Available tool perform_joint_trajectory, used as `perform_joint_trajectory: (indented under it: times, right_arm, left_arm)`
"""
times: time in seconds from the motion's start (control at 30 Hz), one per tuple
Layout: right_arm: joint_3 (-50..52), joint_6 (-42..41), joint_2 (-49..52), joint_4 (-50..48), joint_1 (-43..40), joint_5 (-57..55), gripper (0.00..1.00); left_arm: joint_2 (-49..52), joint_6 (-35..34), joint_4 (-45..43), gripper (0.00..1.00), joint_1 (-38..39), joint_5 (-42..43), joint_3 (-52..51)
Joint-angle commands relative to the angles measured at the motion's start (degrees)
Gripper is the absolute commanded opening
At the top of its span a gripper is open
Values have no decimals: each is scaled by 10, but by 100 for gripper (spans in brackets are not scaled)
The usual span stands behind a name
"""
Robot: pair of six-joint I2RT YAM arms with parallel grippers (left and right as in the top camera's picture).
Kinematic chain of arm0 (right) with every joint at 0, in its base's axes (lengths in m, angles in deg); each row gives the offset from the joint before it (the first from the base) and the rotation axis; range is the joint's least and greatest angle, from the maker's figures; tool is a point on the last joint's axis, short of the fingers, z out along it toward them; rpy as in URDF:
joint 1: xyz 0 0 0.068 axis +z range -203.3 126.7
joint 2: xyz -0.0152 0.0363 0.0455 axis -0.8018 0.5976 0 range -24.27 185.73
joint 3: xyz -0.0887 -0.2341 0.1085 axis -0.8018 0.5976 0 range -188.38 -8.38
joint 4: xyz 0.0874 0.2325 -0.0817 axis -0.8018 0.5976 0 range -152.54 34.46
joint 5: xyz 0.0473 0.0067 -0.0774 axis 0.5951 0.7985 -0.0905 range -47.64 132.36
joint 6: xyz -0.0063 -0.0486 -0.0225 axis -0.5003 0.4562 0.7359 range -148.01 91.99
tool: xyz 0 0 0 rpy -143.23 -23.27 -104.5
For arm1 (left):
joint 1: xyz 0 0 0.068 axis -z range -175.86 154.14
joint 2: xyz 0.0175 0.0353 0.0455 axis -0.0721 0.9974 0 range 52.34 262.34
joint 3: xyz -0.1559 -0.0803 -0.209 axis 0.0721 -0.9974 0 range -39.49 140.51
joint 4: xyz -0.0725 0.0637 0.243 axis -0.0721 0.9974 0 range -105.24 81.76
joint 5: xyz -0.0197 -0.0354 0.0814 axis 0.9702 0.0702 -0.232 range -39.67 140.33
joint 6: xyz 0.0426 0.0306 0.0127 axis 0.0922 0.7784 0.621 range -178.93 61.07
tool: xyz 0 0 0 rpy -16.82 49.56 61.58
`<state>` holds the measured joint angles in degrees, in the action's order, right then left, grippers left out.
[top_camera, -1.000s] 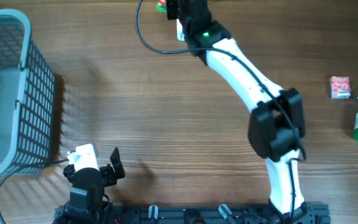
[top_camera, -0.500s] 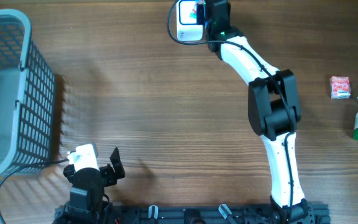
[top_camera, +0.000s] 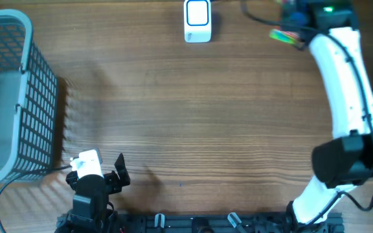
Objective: Scan the item barcode
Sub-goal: 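Place the Haribo bag at the top-right edge and open the right gripper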
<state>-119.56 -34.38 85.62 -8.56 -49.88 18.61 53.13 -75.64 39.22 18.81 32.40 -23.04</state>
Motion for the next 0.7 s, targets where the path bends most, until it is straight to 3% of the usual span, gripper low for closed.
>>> perform_joint_trajectory:
  times: [0.0, 0.13, 0.23, 0.37, 0.4, 0.43, 0.47, 0.57, 0.67]
  right_arm:
    - [86, 0, 15, -95, -100, -36, 5]
    - [175, -47, 21, -262, -202, 90, 5]
    - [230, -83, 61, -337, -236, 92, 5]
    - [233, -108, 99, -358, -239, 128, 5]
    - [233, -121, 99, -368, -239, 133, 13]
    - [226, -135, 94, -367, -239, 133, 68]
    - [216, -133, 82, -356, -239, 132, 99]
    - [180, -131, 12, -297, -239, 134, 99]
    - [170, -132, -129, -235, -238, 234, 100]
  left_arm:
    - [-4, -3, 1, 100, 4, 1, 2]
    - [-4, -3, 1, 100, 4, 1, 2]
    - [-4, -3, 1, 100, 4, 1, 2]
    - [-4, -3, 1, 100, 4, 1, 2]
    - [-4, -3, 1, 100, 4, 1, 2]
    - [-4, -3, 1, 100, 4, 1, 2]
    - [-4, -3, 1, 100, 4, 1, 2]
    - [-4, -3, 1, 100, 4, 1, 2]
    - [-4, -3, 1, 100, 4, 1, 2]
